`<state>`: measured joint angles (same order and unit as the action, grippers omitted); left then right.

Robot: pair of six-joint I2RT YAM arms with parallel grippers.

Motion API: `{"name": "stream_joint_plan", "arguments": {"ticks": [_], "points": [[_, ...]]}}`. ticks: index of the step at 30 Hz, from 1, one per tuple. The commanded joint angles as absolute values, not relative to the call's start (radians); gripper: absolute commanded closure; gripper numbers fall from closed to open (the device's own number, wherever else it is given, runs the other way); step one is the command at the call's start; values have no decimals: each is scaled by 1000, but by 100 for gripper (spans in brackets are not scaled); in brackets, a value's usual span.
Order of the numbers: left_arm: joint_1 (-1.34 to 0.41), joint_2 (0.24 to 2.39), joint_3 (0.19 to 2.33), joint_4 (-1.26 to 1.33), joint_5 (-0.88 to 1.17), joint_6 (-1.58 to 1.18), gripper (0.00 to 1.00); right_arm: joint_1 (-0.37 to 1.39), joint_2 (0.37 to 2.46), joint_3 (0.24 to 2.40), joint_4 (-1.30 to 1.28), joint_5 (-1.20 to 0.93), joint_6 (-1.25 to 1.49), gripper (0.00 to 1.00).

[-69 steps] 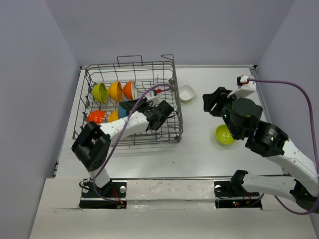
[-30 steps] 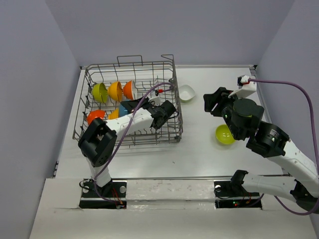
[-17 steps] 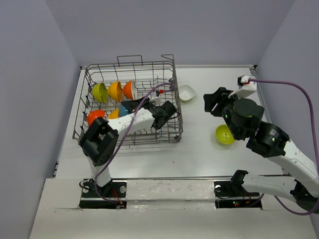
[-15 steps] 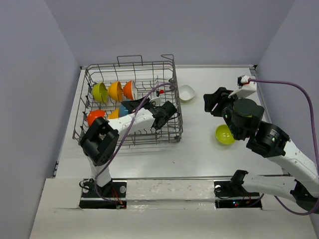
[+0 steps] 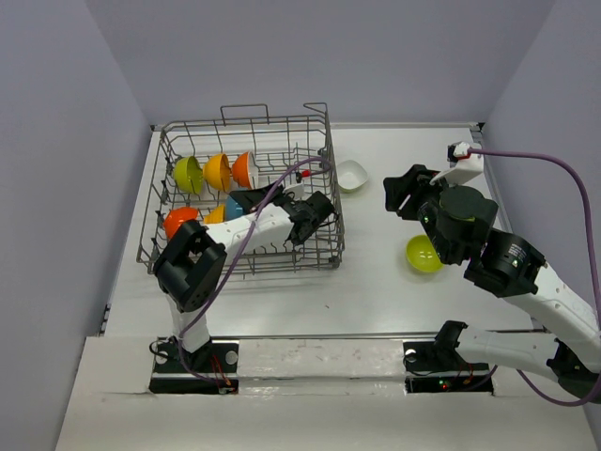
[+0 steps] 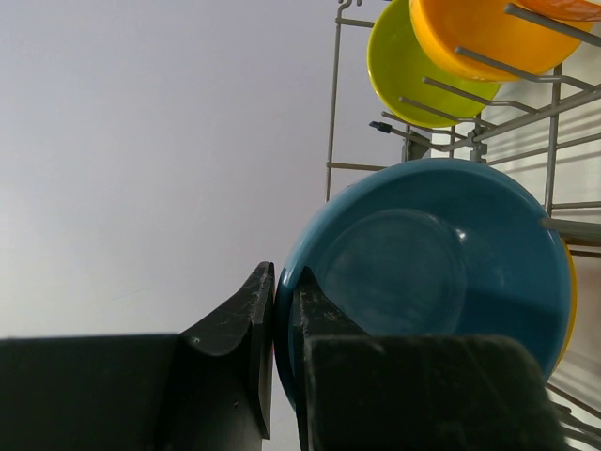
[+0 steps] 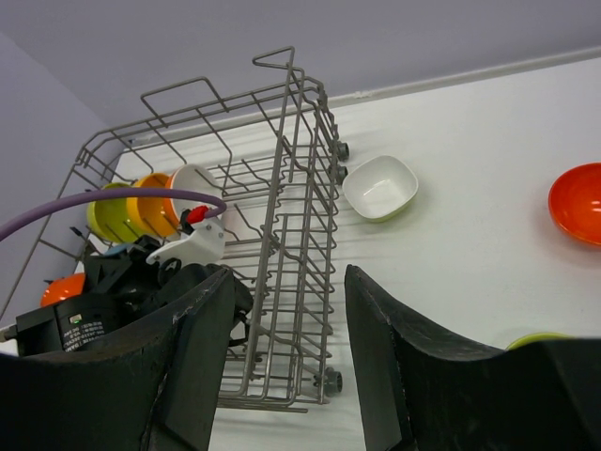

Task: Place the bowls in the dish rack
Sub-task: Insert the bowl into the dish rack.

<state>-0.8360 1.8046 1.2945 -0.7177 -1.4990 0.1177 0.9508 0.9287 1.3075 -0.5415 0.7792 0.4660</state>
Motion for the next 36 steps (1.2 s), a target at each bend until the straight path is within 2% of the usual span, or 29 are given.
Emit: {"name": "stream_joint_plan", "arguments": {"ticks": [1,17,18,21,24,36], "points": [[-845,1844,1321,-693,-1434,48,99,956,910,1312,-499,810,451,44],[-857,1868,1333,-723,-1440,20,82,956,897,1305,-499,816,448,44],[-857,1868,1333,-723,-1437,20,76,956,897,1304,-499,816,449,44],[-859,1870,1333,-724,-1437,18,74,956,894,1302,-497,818,449,44],[-861,1870,1333,-727,-1437,15,67,956,891,1301,-499,818,449,44],[-861,1868,1330,-727,-1420,18,55,956,890,1299,-499,819,448,44]]}}
